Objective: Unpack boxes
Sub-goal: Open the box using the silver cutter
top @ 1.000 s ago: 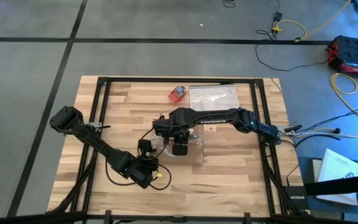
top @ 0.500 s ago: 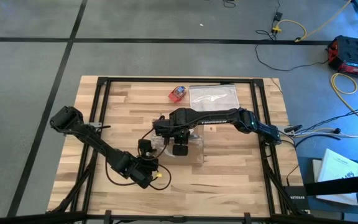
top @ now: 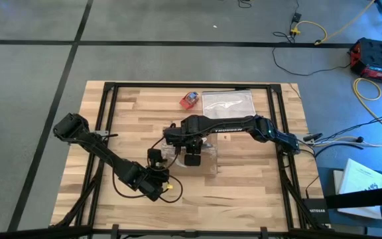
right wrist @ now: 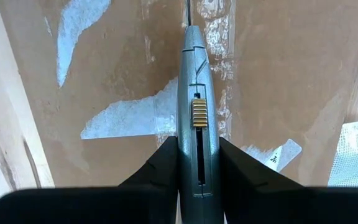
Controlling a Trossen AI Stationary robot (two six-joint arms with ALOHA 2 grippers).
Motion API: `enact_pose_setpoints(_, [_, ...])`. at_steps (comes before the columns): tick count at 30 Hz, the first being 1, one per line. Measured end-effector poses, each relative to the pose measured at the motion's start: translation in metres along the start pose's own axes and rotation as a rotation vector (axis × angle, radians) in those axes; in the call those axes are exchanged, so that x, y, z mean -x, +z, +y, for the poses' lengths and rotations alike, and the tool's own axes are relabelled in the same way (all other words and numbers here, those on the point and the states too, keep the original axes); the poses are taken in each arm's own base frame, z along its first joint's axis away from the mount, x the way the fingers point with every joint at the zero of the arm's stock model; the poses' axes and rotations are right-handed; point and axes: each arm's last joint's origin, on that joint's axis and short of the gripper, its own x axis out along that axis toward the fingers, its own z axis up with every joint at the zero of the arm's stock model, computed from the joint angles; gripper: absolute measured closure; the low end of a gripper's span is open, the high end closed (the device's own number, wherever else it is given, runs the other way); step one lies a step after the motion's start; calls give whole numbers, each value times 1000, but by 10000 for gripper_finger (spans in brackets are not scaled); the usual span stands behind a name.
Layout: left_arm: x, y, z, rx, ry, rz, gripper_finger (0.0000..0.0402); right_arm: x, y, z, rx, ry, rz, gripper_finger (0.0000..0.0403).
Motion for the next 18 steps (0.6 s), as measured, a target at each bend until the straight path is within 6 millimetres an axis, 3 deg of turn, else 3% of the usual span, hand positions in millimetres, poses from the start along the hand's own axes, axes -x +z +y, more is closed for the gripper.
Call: enact_pose_setpoints(18, [0, 0, 0, 4, 0, 0, 122, 0, 0, 0, 3, 10, 0, 340])
